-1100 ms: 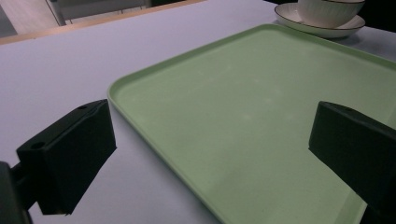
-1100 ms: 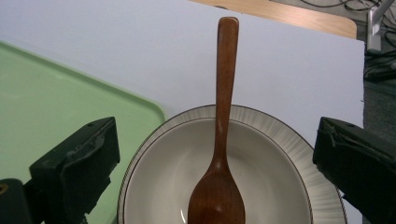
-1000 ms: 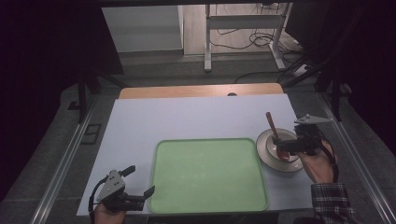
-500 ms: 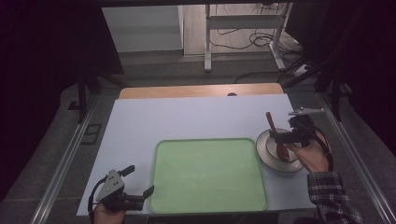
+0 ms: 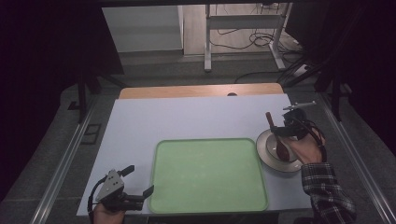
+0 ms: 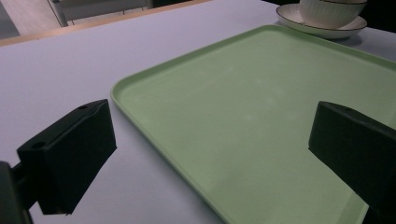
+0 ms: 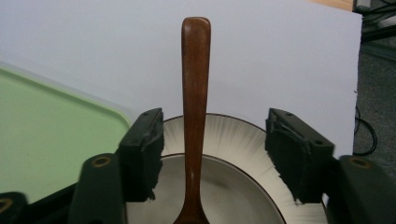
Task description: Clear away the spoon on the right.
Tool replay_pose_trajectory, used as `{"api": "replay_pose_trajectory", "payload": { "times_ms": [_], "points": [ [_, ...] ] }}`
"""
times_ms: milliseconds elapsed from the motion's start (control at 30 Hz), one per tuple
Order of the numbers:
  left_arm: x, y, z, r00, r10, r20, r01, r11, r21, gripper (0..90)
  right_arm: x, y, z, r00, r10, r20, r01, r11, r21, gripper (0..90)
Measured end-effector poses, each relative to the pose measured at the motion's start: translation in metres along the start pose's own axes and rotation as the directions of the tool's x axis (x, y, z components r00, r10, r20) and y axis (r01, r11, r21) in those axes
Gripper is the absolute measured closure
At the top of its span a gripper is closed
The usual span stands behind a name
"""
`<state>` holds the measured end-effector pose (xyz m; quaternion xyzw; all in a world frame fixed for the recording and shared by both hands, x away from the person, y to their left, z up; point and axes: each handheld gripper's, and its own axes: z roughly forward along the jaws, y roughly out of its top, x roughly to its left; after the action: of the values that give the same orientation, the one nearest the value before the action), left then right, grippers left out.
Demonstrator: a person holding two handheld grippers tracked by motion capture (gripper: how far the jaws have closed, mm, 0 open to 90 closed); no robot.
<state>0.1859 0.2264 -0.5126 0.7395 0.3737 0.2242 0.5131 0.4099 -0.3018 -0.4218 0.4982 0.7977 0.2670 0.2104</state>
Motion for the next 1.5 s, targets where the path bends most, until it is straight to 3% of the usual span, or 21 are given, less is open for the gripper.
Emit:
{"api": "replay_pose_trajectory", "payload": {
  "times_ms": [400,533,667,900,1500],
  "points": [
    [0.000,0.000,0.000,1.0000,0.002,-0.002,-0.002,1.0000,0.003,0.6,0.005,0.012,0.018,0.9989,-0.046,-0.011,0.046,0.997,0.057,61.5],
    [0.000,0.000,0.000,1.0000,0.002,-0.003,-0.002,1.0000,0.003,0.6,0.008,0.015,0.026,0.9975,-0.070,-0.012,0.070,0.994,0.081,76.4],
    [0.001,0.000,0.000,1.0000,0.002,-0.004,-0.002,1.0000,0.006,0.6,0.012,0.017,0.024,0.9962,-0.087,-0.003,0.087,0.993,0.073,77.8],
    [0.001,0.000,0.000,1.0000,0.002,-0.006,-0.002,1.0000,0.006,0.7,0.010,0.021,0.014,0.9968,-0.070,-0.040,0.073,0.994,0.076,78.0],
    [0.000,0.000,0.000,1.0000,0.005,-0.008,-0.005,1.0000,0.005,0.7,0.008,0.035,-0.015,0.9966,-0.054,-0.062,0.059,0.994,0.090,78.1]
  ]
}}
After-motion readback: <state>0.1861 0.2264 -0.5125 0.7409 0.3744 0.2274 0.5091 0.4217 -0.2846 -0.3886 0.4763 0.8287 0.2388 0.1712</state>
